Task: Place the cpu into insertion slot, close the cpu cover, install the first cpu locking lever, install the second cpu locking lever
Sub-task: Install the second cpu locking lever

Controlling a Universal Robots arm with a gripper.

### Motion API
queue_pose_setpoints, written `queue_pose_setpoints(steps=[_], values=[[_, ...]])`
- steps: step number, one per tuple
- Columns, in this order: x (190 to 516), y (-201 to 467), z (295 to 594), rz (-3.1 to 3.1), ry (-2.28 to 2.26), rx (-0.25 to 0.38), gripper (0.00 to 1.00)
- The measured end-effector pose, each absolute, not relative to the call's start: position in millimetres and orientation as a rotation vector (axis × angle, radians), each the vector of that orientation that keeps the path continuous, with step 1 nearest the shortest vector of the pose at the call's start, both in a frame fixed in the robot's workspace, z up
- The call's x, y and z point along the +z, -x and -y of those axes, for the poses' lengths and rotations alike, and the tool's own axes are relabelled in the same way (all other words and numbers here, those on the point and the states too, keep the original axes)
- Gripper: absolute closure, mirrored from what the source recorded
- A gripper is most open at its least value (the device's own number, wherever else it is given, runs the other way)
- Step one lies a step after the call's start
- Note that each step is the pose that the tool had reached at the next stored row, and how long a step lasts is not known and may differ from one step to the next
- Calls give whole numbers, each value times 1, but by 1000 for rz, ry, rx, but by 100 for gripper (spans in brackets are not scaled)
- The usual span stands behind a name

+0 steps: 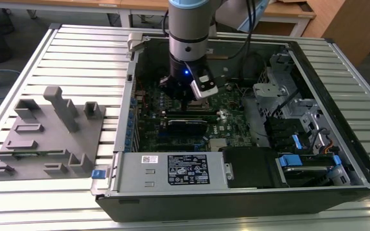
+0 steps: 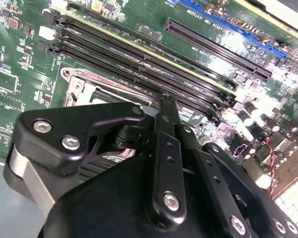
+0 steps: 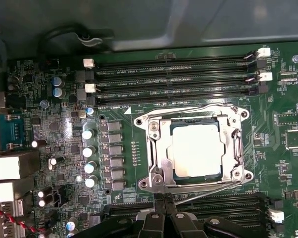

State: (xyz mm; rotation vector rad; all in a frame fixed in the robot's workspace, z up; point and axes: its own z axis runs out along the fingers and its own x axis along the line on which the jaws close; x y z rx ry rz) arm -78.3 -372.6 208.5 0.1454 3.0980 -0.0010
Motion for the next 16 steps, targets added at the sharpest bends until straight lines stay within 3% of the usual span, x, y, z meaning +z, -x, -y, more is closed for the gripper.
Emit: queue_pose_setpoints(steps=[16], values=[[207, 81, 377, -3098, -145, -1, 89]])
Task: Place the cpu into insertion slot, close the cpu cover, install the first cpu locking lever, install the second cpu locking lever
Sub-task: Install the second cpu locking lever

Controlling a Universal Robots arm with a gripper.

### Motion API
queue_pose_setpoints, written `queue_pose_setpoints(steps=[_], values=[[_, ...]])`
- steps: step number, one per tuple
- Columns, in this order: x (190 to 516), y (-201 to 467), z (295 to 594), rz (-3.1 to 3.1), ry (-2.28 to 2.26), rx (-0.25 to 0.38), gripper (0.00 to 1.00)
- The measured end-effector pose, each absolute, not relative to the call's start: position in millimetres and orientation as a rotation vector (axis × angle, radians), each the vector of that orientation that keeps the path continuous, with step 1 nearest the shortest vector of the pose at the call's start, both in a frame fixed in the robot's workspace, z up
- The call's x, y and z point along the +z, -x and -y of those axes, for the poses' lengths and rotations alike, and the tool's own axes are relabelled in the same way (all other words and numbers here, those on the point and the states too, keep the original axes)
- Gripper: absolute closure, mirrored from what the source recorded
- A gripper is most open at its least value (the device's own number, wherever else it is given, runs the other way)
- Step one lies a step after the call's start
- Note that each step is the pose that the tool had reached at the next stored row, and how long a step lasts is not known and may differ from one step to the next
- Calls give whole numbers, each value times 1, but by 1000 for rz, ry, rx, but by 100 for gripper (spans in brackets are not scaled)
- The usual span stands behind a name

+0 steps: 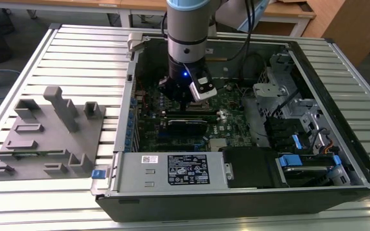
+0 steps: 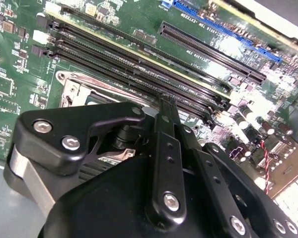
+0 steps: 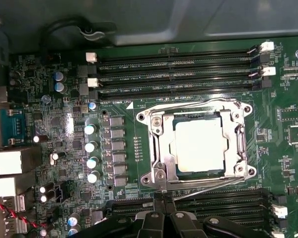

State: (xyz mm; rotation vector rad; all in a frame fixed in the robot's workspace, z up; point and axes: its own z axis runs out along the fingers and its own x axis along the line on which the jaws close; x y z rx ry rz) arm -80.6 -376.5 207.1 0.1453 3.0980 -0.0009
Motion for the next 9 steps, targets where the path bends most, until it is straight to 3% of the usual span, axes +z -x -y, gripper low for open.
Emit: queue_pose_setpoints(steps=[9], values=[[202, 81, 376, -3097, -146, 18, 89]])
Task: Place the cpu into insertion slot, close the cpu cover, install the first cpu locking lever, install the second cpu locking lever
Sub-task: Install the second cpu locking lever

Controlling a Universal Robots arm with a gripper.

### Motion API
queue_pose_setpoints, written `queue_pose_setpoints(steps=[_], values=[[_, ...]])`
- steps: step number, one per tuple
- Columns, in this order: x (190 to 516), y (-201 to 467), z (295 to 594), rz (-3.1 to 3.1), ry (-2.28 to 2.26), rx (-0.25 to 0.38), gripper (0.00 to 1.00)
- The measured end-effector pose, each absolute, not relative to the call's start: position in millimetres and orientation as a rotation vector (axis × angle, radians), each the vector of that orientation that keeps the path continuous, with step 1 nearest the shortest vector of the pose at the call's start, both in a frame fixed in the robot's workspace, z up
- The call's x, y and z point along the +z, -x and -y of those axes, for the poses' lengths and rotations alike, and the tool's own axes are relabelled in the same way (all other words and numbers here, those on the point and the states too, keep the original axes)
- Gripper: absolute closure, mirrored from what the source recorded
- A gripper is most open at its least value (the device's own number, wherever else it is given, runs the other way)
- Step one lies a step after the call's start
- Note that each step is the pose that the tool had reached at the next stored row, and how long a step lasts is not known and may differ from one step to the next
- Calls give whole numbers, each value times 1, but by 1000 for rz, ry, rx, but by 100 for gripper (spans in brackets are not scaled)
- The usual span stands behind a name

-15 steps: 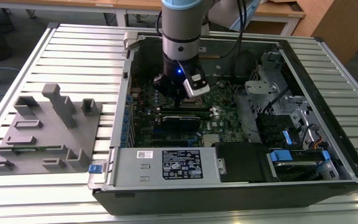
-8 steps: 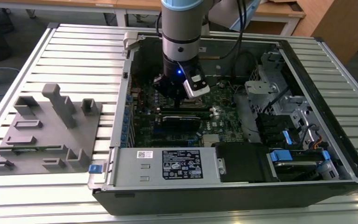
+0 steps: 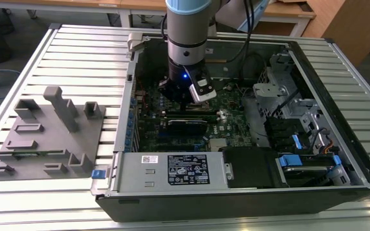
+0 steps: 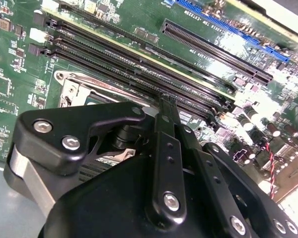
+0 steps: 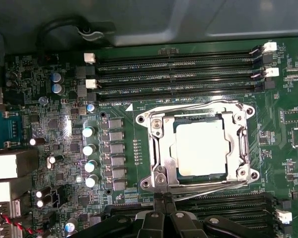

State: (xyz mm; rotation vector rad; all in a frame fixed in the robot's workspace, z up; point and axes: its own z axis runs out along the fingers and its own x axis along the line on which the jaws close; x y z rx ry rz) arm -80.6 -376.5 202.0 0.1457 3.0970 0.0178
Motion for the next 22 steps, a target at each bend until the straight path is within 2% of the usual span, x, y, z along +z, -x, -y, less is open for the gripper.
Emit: queue_pose_setpoints(steps=[22], values=[[201, 87, 372, -3092, -145, 21, 89]])
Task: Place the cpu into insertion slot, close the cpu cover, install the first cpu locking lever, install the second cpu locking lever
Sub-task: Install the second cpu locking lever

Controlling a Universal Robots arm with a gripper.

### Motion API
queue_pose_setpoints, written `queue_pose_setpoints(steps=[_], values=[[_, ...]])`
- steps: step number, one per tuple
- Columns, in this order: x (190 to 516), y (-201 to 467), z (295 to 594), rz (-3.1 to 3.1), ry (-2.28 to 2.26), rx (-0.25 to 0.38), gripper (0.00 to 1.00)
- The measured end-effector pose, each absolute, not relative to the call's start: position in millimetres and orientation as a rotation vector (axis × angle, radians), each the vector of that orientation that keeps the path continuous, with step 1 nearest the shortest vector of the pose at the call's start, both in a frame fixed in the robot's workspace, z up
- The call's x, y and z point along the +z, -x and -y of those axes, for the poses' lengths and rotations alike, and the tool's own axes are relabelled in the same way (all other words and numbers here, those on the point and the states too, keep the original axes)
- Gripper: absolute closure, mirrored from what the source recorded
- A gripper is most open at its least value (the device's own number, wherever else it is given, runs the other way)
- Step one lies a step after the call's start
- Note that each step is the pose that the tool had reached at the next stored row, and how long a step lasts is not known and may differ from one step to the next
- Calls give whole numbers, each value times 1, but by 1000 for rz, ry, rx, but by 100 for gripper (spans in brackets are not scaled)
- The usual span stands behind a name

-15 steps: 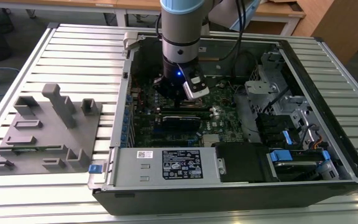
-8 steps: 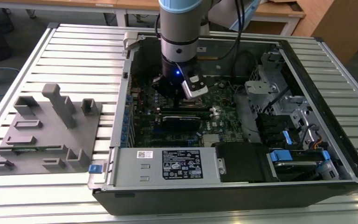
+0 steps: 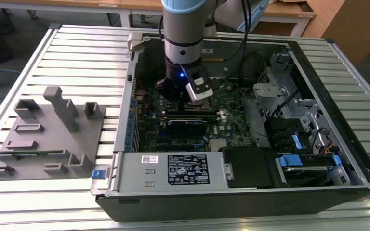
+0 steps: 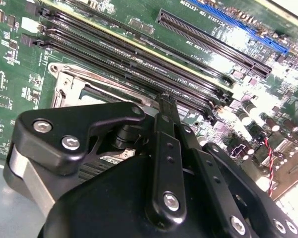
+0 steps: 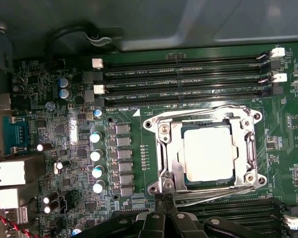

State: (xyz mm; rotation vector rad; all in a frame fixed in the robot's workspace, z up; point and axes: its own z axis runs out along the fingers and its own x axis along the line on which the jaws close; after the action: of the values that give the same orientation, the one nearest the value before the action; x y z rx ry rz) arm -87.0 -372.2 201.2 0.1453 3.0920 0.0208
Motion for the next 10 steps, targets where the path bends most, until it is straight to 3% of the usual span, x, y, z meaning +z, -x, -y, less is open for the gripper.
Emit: queue_pose_setpoints(steps=[10], values=[[200, 88, 371, -3090, -146, 32, 89]])
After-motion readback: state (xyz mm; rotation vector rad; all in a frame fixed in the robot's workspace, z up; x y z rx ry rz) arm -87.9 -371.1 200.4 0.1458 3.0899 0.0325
